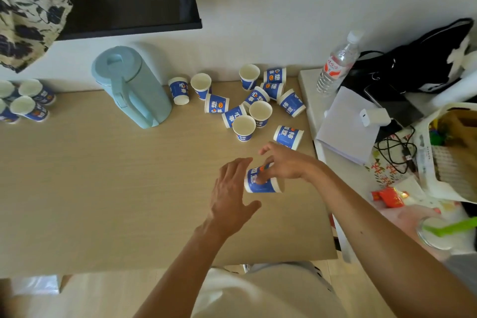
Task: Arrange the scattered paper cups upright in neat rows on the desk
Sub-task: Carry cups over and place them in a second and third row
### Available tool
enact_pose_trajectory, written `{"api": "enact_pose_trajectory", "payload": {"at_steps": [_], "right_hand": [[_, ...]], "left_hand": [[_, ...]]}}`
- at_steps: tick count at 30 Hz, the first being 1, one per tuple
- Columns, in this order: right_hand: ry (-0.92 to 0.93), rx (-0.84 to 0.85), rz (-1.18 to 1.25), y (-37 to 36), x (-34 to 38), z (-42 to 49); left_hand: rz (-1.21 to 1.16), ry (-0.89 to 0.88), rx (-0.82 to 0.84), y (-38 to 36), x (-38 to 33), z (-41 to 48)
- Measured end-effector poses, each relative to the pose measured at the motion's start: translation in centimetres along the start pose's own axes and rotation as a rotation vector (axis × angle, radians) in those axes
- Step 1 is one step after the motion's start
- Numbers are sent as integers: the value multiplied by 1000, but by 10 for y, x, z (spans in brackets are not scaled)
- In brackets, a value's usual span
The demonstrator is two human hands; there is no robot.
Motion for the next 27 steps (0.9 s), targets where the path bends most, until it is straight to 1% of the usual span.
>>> {"api": "enact_pose_trajectory", "payload": {"at_steps": [4,6,8,9,10,11,12,14,15,16,17,19,22,25,27], "right_hand": [[71,80,30,-6,34,-11],[106,140,44,-8,41,-15],[131,242,58,-9,43,-18],[135,270,52,-7,40,-16],[121,261,30,0,34,-11],[92,201,-12,10,26,-2],[51,88,-76,23,15,9],[-33,-238,-243,58,-4,28],[-51,-391,-366,72,-10,34],[-56,-497,-507,81,-13,39],[-65,-553,-636,84,-17,45],[-118,-577,-800,86,-32,57],[-165,-543,-958,79,-47,71],[-145,-513,-1093,62,-52,79],[-119,-475,-1125,46,-60,82]], "left_hand": [[29,-109,-77,0,-9,0],[39,-131,-106,3,-8,0],[3,-107,-147,8,-1,-1],[-42,-79,-183,13,4,-3],[-95,-42,-225,19,10,-5],[-144,0,-265,24,16,-8],[-183,41,-297,28,22,-11],[-237,97,-331,33,30,-16],[-262,113,-339,34,32,-17],[-284,124,-346,35,33,-19],[-298,132,-353,36,34,-20],[-319,138,-363,37,35,-23],[-339,135,-393,40,37,-28],[-359,156,-424,44,41,-32],[-355,167,-443,47,44,-36]]}}
Point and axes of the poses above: each hand's wrist, its own z-axis towards the middle knuckle, its own y-axis out of the back of the hand, x = y × z, the point moved 9 cm from there along z, towards the middle knuckle, and after that the axes turned 9 degrees about -z, right-handed, at the moved point
